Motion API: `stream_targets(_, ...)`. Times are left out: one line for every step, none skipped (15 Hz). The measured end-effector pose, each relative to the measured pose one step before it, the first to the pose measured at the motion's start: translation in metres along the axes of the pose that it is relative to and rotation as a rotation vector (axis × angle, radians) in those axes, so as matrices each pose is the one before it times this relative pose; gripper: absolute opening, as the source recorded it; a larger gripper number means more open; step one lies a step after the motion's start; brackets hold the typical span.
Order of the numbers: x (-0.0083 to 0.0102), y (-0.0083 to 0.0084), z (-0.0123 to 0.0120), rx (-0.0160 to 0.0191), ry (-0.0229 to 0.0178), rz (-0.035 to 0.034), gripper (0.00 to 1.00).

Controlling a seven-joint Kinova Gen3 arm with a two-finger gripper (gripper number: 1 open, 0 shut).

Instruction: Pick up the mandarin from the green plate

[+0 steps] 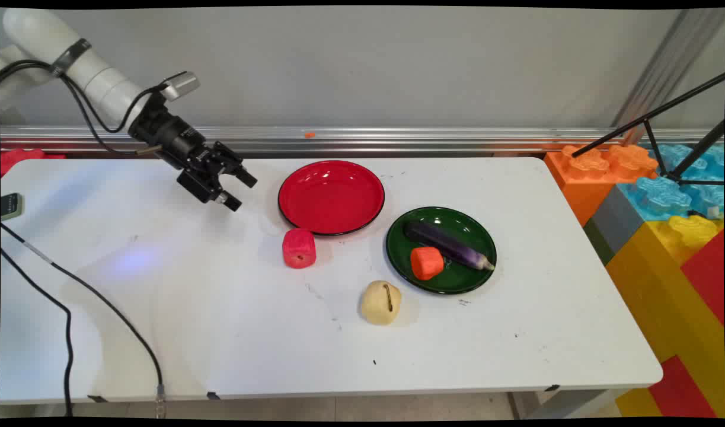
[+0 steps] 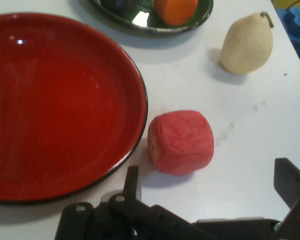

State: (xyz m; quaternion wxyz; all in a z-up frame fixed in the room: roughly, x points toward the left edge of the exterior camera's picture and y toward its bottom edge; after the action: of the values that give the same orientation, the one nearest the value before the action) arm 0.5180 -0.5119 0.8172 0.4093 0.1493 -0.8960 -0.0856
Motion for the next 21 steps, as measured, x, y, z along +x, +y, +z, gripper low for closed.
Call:
stream_targets(0.00397, -0.00057, 0.00387, -0.00073, 0.00377, 0.00466, 1.0)
stream_targets(0.00531, -0.00132, 0.00544, -0.00098, 0.00513, 0.00571, 1.0)
stream_targets(0.00477, -0.00117, 0.00496, -0.00026, 0.00517, 0.00353, 1.0)
stream_targets(0.00352, -0.00081, 0.00377, -0.00057, 0.00333, 0.00285, 1.0)
stream_targets(0.00547, -0.00122, 0.00608, -0.00075, 0.00549, 0.00338, 1.0)
stream_targets(0.00728, -0.00123, 0.00843, -0.00155, 0.00674, 0.00454, 1.0)
stream_targets(0.00545, -0.00087, 0.00707, -0.00221, 0.00545, 0.00176, 1.0)
stream_targets(0.00505, -0.00028, 0.00762, -0.00305, 0.0052, 0.00033, 1.0)
stream_targets(0.00332, 0.00018, 0.0053, -0.00261, 0.00315, 0.00046, 1.0)
stream_targets(0.00571, 0.00043, 0.00972, -0.00422, 0.00467, -0.0008, 1.0)
stream_targets(0.00479, 0.00058, 0.00835, -0.00353, 0.00354, -0.00113, 1.0)
stream_targets(0.00552, 0.00103, 0.01028, -0.00432, 0.00297, -0.0035, 1.0)
stream_targets(0.00461, 0.00114, 0.00877, -0.0039, 0.00235, -0.0043, 1.0)
stream_targets(0.00516, 0.00171, 0.01052, -0.00589, 0.00148, -0.0061, 1.0)
stream_targets(0.00502, 0.0024, 0.0105, -0.00578, 0.00126, -0.00711, 1.0)
stream_targets(0.00417, 0.00193, 0.00864, -0.00471, 0.00047, -0.00591, 1.0)
stream_targets(0.00271, 0.00127, 0.0059, -0.00264, -0.00005, -0.00472, 1.0)
stream_targets(0.004, 0.00204, 0.00932, -0.00347, -0.00061, -0.00876, 1.0)
stream_targets(0.00234, 0.00139, 0.00571, -0.00157, -0.00021, -0.00602, 1.0)
stream_targets(0.00375, 0.00199, 0.0091, -0.00327, -0.00006, -0.01024, 1.0)
stream_targets(0.00407, 0.0021, 0.01033, -0.004, 0.00003, -0.01192, 1.0)
